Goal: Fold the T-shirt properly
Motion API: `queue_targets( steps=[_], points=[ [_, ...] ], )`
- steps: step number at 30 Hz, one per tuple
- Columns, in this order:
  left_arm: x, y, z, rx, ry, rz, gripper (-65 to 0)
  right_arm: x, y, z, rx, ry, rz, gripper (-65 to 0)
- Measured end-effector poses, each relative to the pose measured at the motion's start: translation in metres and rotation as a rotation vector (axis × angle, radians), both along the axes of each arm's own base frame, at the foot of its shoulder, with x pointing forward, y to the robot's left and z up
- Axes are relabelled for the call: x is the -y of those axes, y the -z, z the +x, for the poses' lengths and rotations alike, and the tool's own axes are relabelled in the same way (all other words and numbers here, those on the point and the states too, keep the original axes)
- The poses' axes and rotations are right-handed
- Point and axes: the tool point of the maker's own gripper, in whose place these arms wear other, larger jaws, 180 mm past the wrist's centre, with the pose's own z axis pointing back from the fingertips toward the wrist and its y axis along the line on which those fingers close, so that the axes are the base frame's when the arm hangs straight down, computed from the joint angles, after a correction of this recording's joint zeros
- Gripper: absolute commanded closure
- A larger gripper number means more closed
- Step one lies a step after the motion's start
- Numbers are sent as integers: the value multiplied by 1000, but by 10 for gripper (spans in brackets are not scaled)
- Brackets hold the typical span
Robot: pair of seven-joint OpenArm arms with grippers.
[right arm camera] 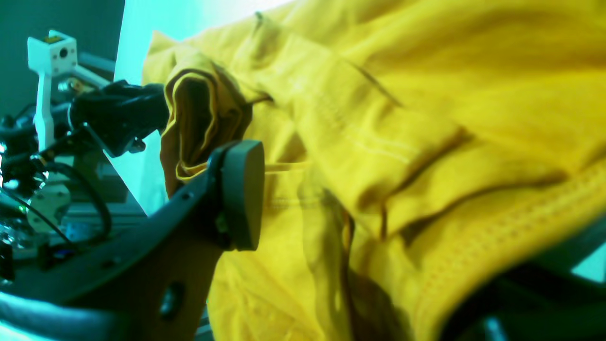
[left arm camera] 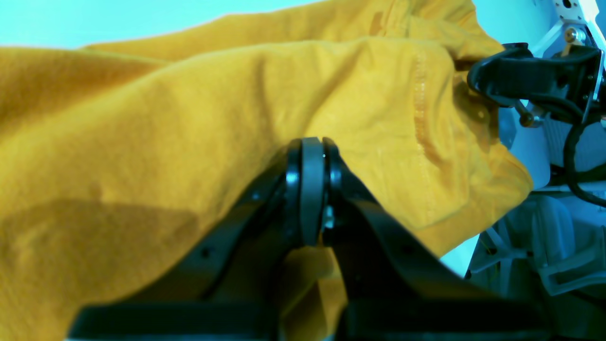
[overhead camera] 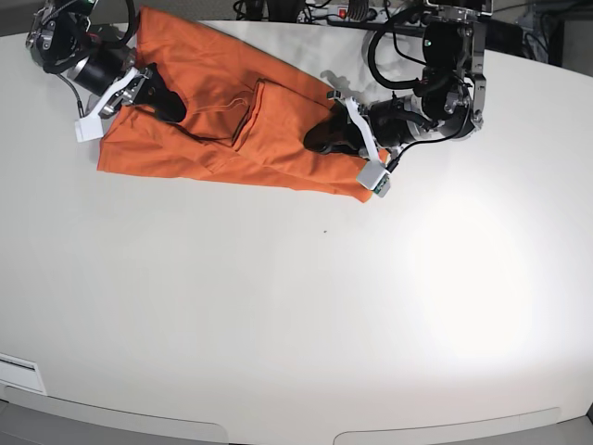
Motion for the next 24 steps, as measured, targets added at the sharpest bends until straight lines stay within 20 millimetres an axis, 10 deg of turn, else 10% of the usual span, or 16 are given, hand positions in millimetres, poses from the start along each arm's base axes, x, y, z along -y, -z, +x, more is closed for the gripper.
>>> queue_targets(
  steps=[3,12,15,24],
  points=[
    [3,-4,-2,16,25,-19,0,1,2,0,3,-7,-23,0],
    [22,-33,-23,10,154,-208,0,2,1,2,13,3,-20,0],
    [22,-49,-27,15,193,-260,-118,7,1,2,10,-6,-38,0],
    [-18,-96,-3,198,99,-256,-197,60,1,2,-24,-96,-258,0]
  ],
)
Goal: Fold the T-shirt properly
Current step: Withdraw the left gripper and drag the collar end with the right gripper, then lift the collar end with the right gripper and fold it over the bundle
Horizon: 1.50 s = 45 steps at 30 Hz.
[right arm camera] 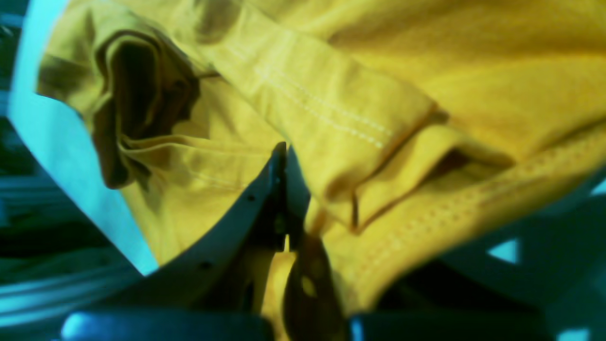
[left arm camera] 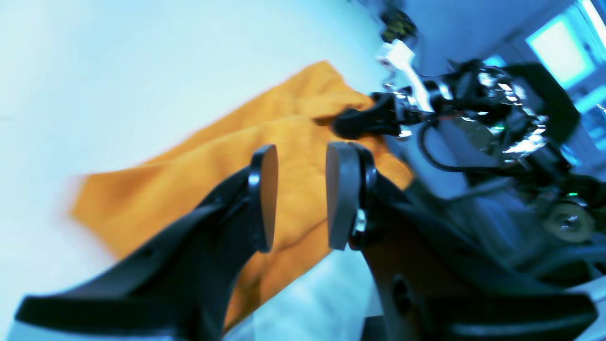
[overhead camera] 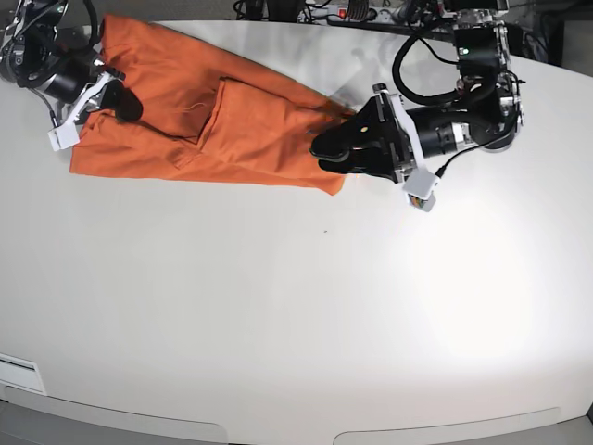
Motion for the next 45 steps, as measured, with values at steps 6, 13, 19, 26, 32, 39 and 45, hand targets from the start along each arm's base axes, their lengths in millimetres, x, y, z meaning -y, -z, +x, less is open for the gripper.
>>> queue_targets(
  steps=[6,13,19,26,32,39,45],
  points=[
    [-38,1,11,14,-103,55,-197,49,-11,15,-29,-18,-252,0],
    [-62,5,12,13,-134,127,-197,51,-61,37,101,-70,-474,0],
    [-66,17,9,-11,-142,180,-197,12,-105,34,256,-180,-534,0],
    [-65,20,5,-26,-142,177,-197,-34,-134,28,411,-194,-413,0],
    [-65,20,5,-26,-142,175,-196,-77,-146,29,512,-195,-213,0],
    [-65,20,5,-25,-143,174,-192,-125,-136,23,515,-264,-121,0],
    [-65,19,5,-24,-144,171,-149,-164,-127,19,528,-318,-103,0]
  ],
)
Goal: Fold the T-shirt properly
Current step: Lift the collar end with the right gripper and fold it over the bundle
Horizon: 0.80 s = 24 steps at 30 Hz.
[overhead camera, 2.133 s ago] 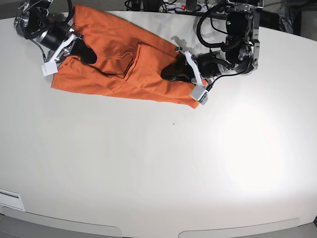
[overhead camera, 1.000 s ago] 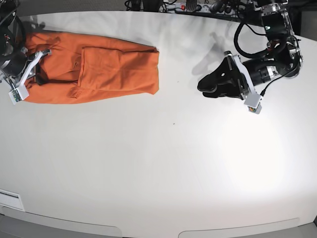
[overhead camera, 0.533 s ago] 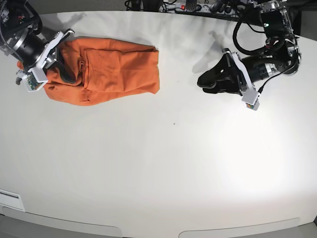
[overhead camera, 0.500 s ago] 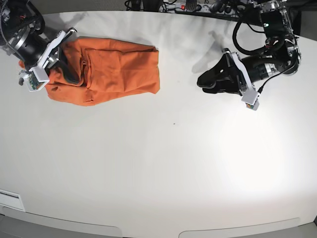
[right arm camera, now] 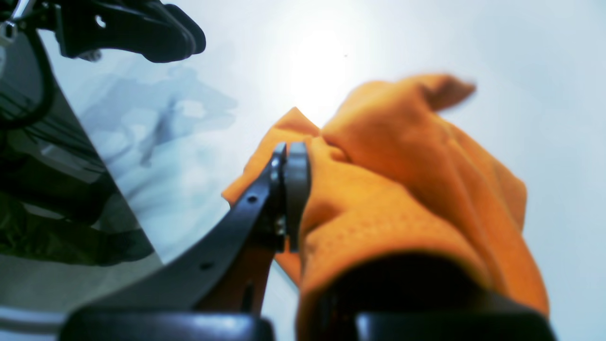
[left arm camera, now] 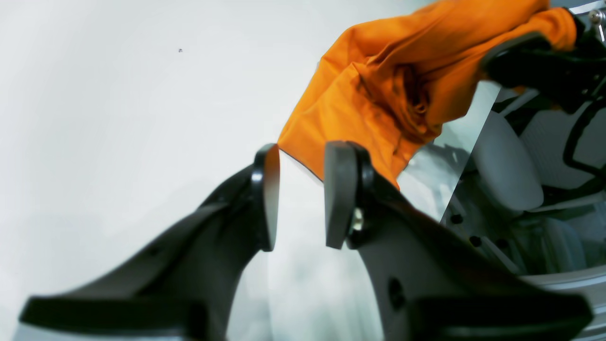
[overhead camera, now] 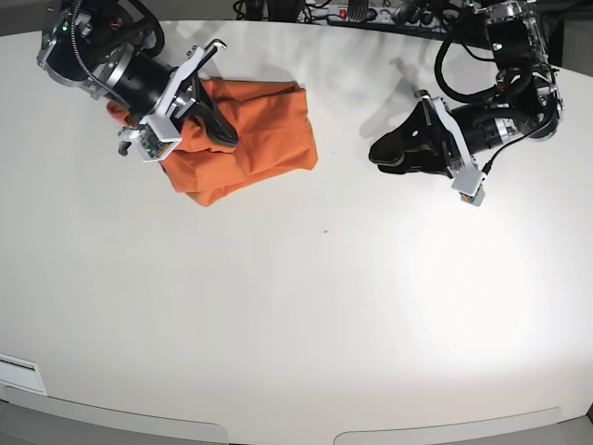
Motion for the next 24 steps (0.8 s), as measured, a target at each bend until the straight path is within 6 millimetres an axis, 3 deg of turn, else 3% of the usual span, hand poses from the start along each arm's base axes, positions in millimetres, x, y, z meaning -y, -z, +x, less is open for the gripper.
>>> queue_targets(
  steps=[9,10,13,14,16,19,24],
  points=[
    [0,0,0,0,0,1,-144,-58,-1,-2,72,-102,36,0],
    [0,0,0,0,0,-1,-144,-63,7,0,54,-117,41,-64],
    [0,-1,0,2,0,-1,-144,-73,42,6,-33,-158,-40,-353],
    [0,-1,1,3,-2,-2,-144,-76,52,5,-53,-195,-90,-387],
    [0,-1,0,2,-1,-2,-144,-88,66,-2,-83,-290,-181,-388],
    [0,-1,1,4,-1,-1,-144,-110,63,-9,-16,-389,-220,-388],
    [0,-1,1,3,-1,-1,-144,-117,65,-14,63,-467,-300,-388]
  ],
)
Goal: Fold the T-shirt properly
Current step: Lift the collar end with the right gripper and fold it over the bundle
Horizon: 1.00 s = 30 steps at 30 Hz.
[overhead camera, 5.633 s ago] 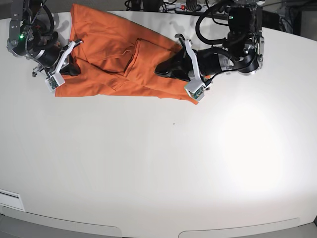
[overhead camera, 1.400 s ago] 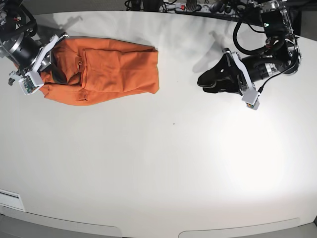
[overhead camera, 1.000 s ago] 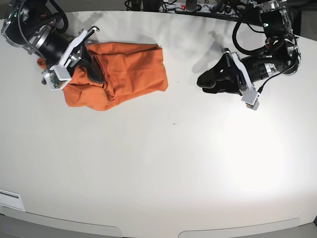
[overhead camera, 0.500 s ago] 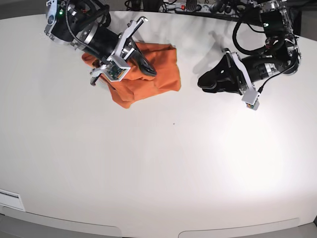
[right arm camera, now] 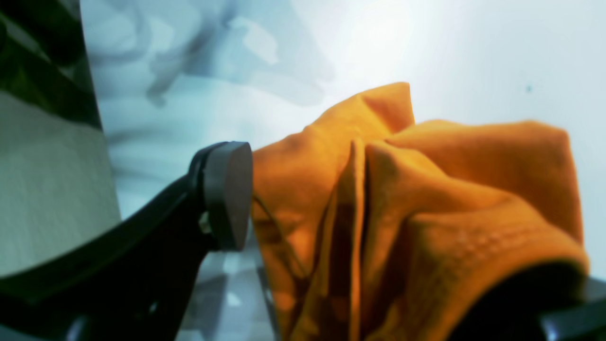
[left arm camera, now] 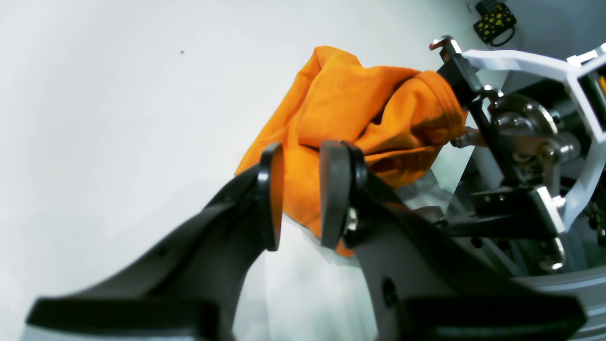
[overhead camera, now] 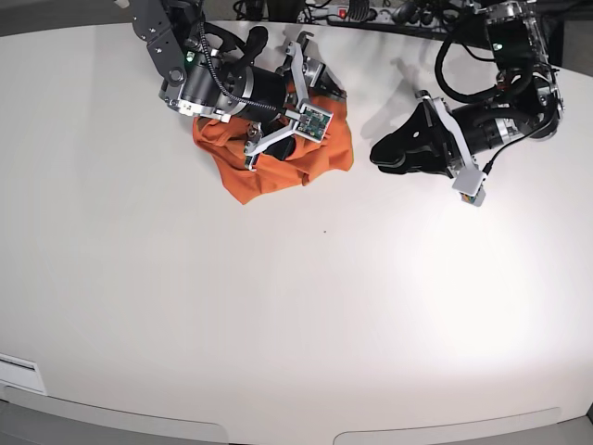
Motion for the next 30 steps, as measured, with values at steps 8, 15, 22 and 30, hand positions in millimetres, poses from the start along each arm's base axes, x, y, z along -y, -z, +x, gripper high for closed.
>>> queue_targets(
  steps=[8,15,22,30],
  points=[
    [-6,-3,3,15,-3,13,0,-1,-13,-1,38,-12,13,-388],
    [-6,-3,4,16,-3,20,0,-13,-60,-6,114,-41,159,-388],
    [-6,-2,4,14,-4,23,0,-7,-55,3,161,-27,100,-388],
    [-6,-2,4,14,-4,23,0,-8,-72,1,201,-33,133,-388]
  ],
)
